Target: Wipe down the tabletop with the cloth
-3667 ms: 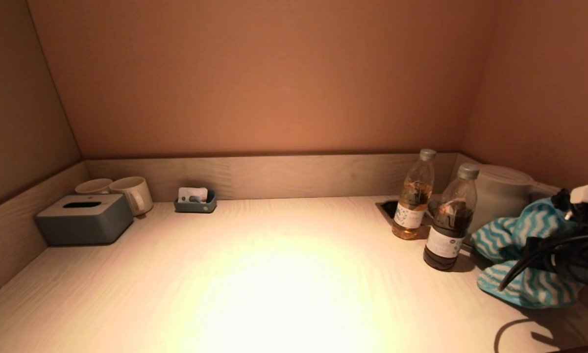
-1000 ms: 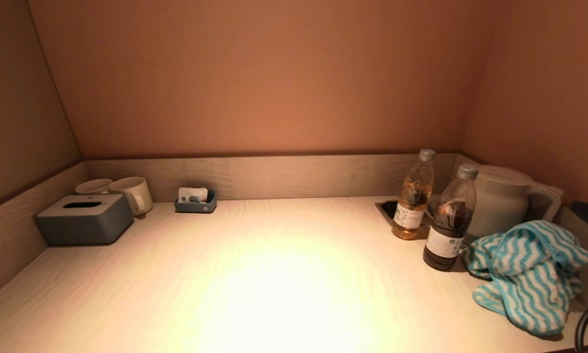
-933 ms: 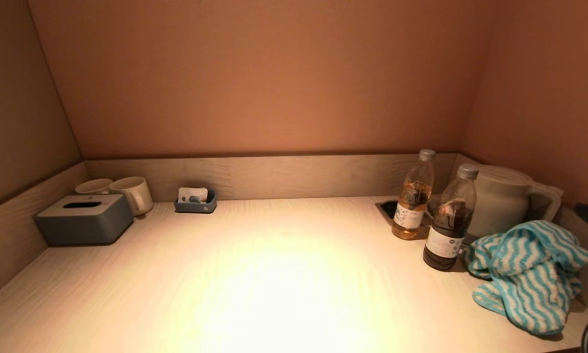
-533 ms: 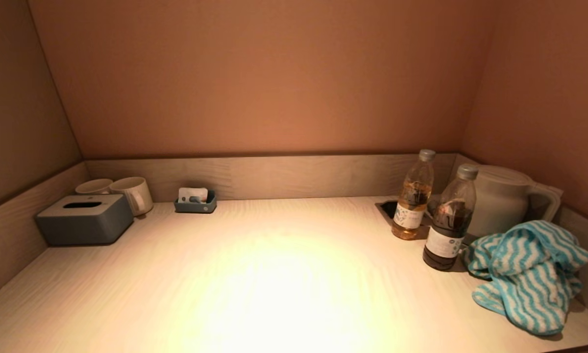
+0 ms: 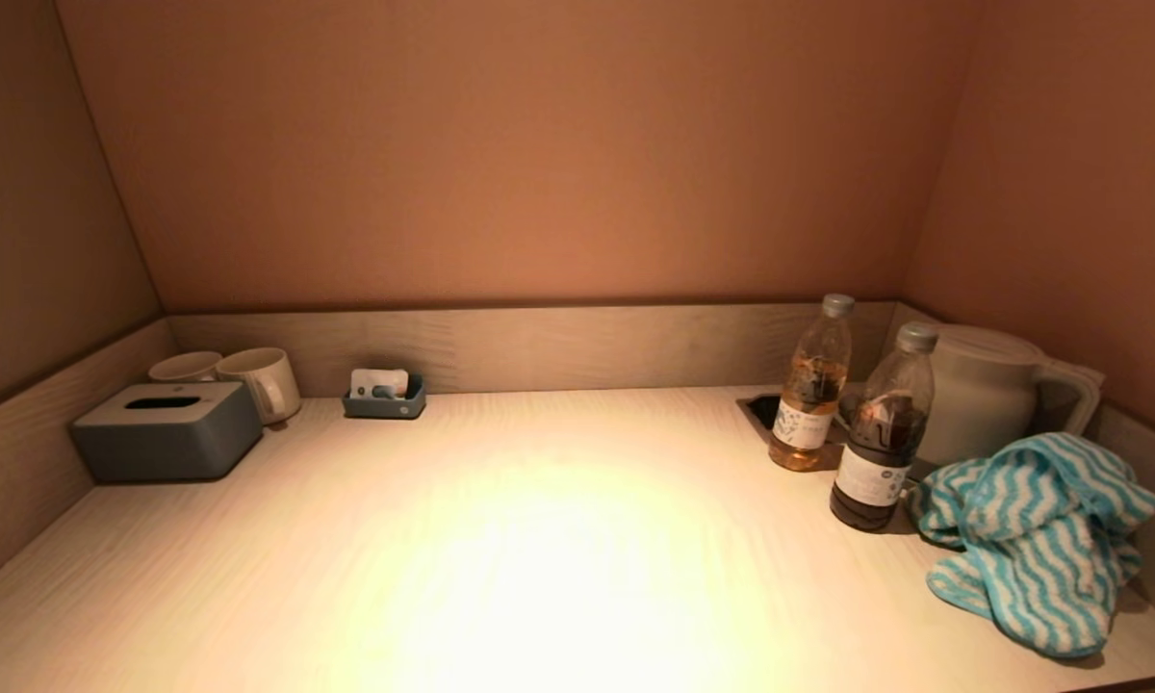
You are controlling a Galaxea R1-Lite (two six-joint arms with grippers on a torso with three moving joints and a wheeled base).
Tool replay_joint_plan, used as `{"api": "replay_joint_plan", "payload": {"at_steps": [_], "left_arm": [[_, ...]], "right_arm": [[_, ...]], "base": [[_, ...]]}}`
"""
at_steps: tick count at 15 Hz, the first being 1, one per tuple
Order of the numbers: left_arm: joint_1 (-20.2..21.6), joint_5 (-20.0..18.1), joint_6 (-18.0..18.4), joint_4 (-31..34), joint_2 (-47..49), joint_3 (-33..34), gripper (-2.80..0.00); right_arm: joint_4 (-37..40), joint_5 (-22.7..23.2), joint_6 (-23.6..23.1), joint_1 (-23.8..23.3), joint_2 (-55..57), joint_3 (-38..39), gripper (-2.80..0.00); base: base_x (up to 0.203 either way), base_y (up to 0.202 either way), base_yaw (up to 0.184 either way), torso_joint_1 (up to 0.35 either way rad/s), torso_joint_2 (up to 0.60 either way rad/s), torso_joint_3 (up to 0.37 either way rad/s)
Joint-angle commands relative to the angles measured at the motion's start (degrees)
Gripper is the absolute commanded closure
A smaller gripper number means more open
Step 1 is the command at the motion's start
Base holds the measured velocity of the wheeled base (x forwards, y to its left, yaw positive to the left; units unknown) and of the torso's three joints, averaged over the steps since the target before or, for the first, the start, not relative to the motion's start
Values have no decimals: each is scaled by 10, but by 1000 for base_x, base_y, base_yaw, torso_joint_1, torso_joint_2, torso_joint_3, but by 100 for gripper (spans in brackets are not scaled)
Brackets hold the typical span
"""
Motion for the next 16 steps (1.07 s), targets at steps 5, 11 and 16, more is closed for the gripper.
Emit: {"api": "replay_joint_plan", "payload": {"at_steps": [5,11,16], "left_arm": [[0,0,0,0,0,0,0],[0,0,0,0,0,0,0],[0,0,0,0,0,0,0]], "right_arm": [[61,-142,-1,114,-52,-21,0],[61,-158,1,114,-55,-28,0],[61,-169,-3,60,-64,-16,0]], "base": [[0,0,0,0,0,0],[0,0,0,0,0,0],[0,0,0,0,0,0]]}}
